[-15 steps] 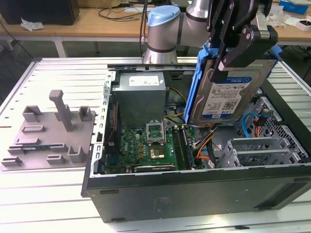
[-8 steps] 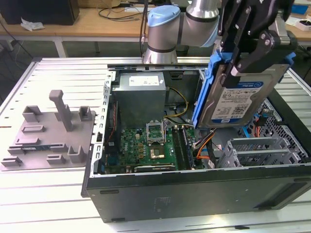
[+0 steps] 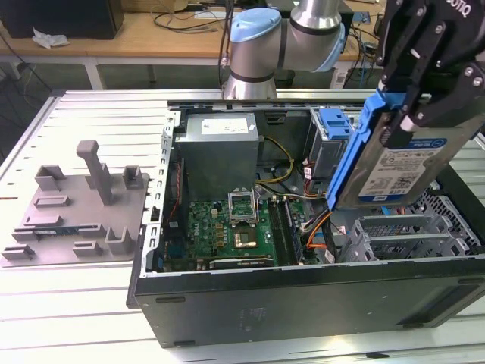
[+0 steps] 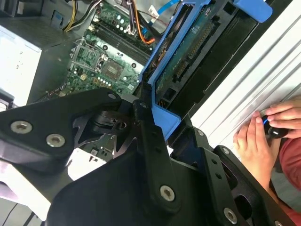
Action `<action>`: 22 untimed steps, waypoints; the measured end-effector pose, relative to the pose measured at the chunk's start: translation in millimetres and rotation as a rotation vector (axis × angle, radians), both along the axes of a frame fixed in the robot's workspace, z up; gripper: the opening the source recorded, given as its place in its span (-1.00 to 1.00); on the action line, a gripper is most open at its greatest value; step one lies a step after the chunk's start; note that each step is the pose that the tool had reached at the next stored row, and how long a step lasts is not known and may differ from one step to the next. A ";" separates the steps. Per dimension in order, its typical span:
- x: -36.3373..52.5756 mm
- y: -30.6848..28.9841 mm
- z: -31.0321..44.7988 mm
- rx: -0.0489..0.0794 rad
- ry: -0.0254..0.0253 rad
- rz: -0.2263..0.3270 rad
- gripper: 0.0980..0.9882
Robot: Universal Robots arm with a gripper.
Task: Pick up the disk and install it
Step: 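Insert the disk into the insertion slot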
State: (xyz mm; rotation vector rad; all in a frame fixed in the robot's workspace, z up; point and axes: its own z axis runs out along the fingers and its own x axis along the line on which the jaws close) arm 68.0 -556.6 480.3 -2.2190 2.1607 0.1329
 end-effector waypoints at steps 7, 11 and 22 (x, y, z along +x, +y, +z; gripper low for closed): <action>24.2 -6.8 -2.5 0.000 0.0000 0.000 -0.39; 33.2 -8.9 -3.5 0.000 0.0000 0.000 -0.39; 45.3 -10.1 -7.2 -0.001 0.0000 -0.001 -0.39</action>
